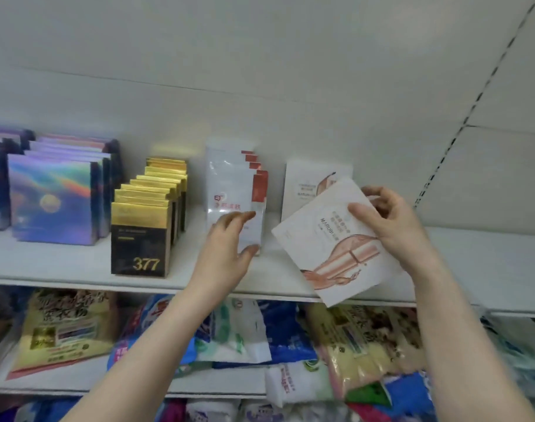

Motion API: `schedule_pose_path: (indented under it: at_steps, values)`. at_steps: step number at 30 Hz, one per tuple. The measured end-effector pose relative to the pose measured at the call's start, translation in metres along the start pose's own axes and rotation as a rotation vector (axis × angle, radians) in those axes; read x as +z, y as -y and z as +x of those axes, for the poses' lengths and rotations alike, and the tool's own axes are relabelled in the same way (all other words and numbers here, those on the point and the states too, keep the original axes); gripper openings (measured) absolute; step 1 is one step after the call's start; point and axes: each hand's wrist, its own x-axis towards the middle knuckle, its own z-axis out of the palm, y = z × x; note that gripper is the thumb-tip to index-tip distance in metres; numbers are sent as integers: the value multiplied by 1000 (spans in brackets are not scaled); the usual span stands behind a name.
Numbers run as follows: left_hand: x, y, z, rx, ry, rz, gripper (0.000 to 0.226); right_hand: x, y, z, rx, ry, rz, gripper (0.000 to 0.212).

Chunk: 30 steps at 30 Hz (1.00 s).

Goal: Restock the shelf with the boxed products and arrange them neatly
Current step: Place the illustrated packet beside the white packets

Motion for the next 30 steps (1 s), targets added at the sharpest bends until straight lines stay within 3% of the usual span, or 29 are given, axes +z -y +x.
schedule_pose_path:
  at_steps: [4, 7, 10, 14, 18, 30]
  values:
    - [30, 2, 44, 65, -16, 290, 65, -13, 4, 63, -189, -22, -311, 28]
    - [44, 4, 63, 69, -43, 507, 74, 7, 5, 105, -218, 131, -396, 33]
    - [54, 10, 65, 27, -33, 545, 86, 34, -14, 134, -304, 250, -569, 38]
    - [62, 17, 59, -14, -25, 569, 99, 59, -48, 144, -548, 199, -928, 68]
    - [67, 21, 61, -34, -34, 579, 97, 63, -66, 160, -651, 131, -905, 75]
    - [68, 14, 58, -67, -29, 605, 91, 57, -86, 167, -714, 131, -905, 74]
